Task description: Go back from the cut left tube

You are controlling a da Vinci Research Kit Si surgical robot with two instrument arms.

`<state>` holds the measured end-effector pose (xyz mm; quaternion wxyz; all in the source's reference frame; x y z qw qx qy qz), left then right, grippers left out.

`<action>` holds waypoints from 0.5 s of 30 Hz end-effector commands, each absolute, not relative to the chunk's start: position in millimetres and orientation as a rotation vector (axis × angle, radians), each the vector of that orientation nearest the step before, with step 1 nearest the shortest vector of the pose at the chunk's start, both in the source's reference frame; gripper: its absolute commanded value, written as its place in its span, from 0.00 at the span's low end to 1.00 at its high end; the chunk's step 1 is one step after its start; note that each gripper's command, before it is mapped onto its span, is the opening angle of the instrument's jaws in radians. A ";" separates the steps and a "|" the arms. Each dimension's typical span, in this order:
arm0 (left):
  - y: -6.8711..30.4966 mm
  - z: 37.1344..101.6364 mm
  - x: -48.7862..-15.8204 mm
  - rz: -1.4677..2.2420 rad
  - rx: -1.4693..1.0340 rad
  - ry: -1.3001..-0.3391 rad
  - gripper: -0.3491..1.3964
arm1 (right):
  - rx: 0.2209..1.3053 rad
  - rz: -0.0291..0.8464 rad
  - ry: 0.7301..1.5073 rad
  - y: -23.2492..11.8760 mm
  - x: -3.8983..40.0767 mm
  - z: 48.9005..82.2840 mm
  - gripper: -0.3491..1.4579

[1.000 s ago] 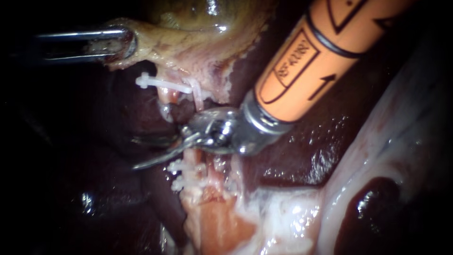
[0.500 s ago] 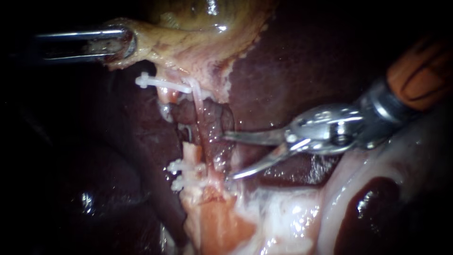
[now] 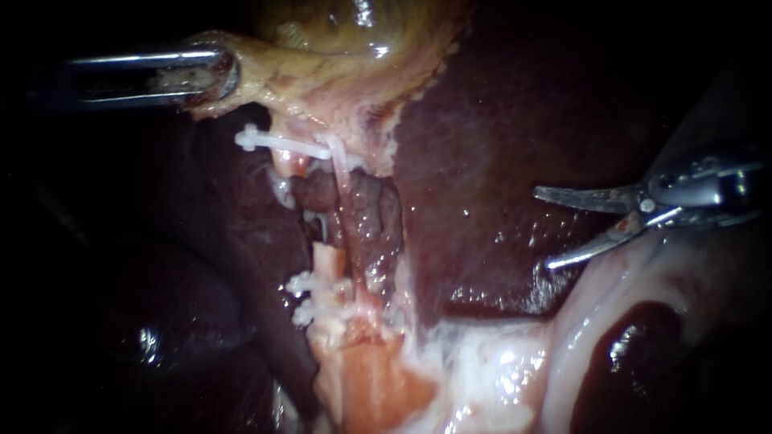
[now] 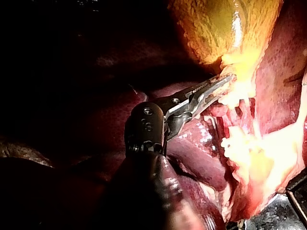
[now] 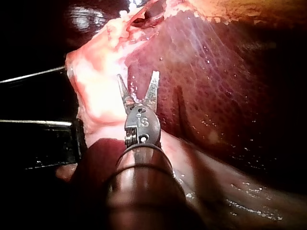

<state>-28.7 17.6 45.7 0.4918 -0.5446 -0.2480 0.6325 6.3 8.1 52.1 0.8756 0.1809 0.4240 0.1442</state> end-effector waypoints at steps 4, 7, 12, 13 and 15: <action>17.2 47.2 -29.5 1.539 -1.324 -0.589 0.00 | 0.379 0.299 0.885 8.0 6.2 52.3 0.99; 16.7 48.5 -30.4 1.541 -1.331 -0.581 0.00 | 0.380 0.299 0.885 8.0 6.2 52.3 0.99; 16.3 50.3 -31.8 1.555 -1.327 -0.581 0.00 | 0.380 0.299 0.885 8.0 6.1 52.3 0.99; 16.3 50.6 -32.1 1.556 -1.328 -0.583 0.00 | 0.380 0.299 0.885 8.0 6.1 52.3 0.99; 16.3 50.8 -32.3 1.559 -1.327 -0.584 0.00 | 0.380 0.299 0.886 8.0 6.1 52.3 0.99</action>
